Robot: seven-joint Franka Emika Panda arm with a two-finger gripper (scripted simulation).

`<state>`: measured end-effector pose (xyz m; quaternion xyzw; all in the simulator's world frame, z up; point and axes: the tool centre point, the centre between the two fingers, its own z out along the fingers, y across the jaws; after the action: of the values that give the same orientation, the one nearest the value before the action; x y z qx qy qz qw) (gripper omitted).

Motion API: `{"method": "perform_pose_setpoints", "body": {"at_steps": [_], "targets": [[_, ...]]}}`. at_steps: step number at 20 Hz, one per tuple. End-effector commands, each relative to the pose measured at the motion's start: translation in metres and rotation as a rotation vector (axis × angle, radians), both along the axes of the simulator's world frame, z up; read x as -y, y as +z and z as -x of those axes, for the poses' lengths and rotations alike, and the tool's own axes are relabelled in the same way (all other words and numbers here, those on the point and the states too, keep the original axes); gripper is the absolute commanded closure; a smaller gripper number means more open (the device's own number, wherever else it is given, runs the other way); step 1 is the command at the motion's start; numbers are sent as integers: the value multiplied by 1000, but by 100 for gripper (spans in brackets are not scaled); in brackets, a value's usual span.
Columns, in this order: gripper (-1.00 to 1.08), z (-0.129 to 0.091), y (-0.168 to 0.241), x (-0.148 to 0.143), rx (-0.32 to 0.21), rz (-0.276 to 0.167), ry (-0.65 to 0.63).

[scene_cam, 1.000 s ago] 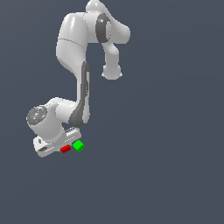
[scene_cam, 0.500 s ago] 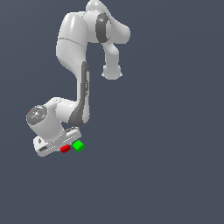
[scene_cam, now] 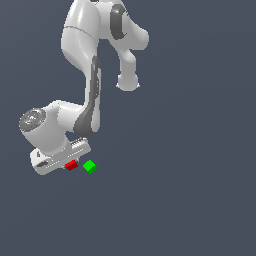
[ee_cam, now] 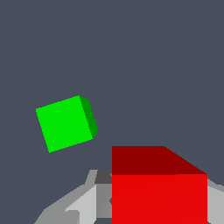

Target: Stack the red cube on top of the green cube.

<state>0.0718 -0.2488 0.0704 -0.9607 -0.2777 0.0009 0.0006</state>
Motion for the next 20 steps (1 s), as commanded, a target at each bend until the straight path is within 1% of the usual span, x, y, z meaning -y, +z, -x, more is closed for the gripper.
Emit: {"method": "perform_pose_setpoints", "body": {"at_steps": [1, 5, 9, 15, 20], "targets": [[108, 0, 19, 0, 1, 1, 0], [108, 0, 40, 0, 2, 1, 0], [108, -1, 49, 0, 2, 1, 0], [108, -1, 49, 0, 3, 1, 0], [108, 0, 39, -13, 3, 1, 0]]}}
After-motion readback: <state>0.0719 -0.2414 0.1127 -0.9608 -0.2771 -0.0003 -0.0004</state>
